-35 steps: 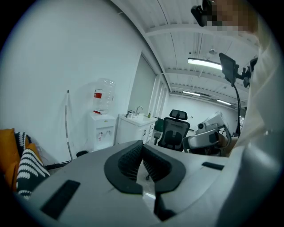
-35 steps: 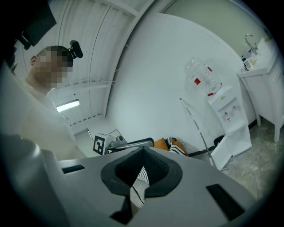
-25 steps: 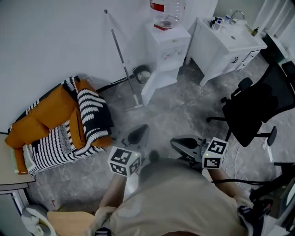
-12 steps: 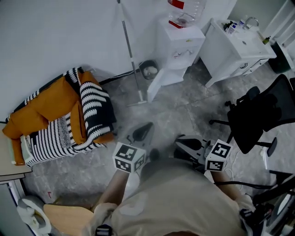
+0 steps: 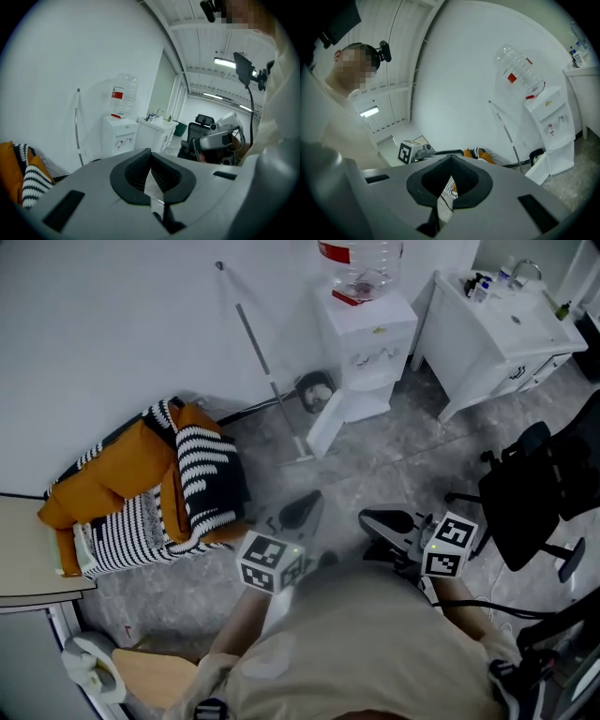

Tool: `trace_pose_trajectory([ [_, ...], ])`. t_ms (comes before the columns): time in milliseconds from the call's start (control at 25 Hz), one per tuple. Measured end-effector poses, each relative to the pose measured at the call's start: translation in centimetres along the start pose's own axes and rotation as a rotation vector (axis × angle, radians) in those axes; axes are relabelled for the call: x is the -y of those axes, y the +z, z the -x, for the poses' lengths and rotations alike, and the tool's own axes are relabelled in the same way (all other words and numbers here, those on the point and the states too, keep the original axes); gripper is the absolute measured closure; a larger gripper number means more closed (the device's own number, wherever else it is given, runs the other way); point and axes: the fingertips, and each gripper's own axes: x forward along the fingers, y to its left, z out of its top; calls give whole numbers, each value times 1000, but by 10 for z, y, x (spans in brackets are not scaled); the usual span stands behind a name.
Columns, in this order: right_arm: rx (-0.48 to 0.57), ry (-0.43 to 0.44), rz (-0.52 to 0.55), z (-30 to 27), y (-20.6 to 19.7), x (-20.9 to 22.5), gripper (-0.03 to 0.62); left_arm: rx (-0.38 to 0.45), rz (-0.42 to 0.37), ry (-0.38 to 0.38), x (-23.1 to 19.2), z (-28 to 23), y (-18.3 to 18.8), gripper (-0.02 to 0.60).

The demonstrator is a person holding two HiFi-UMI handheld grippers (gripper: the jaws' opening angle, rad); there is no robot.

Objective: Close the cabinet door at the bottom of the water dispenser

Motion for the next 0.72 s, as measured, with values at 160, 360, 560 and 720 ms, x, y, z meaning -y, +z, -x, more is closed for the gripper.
trace_pose_trajectory([
  [160,15,33,-38,38,19,35,594,-40,-26,30,22,-43,12,588],
  [360,-26,97,-64,69,29,68,594,-73,-27,77,34,-87,21,588],
  [560,-10,80,-49,88,45,90,594,-112,-50,75,39,-119,28,588],
  [720,7,43,-65,98,55,110,594,-127,-124,95,27,-140,34,588],
])
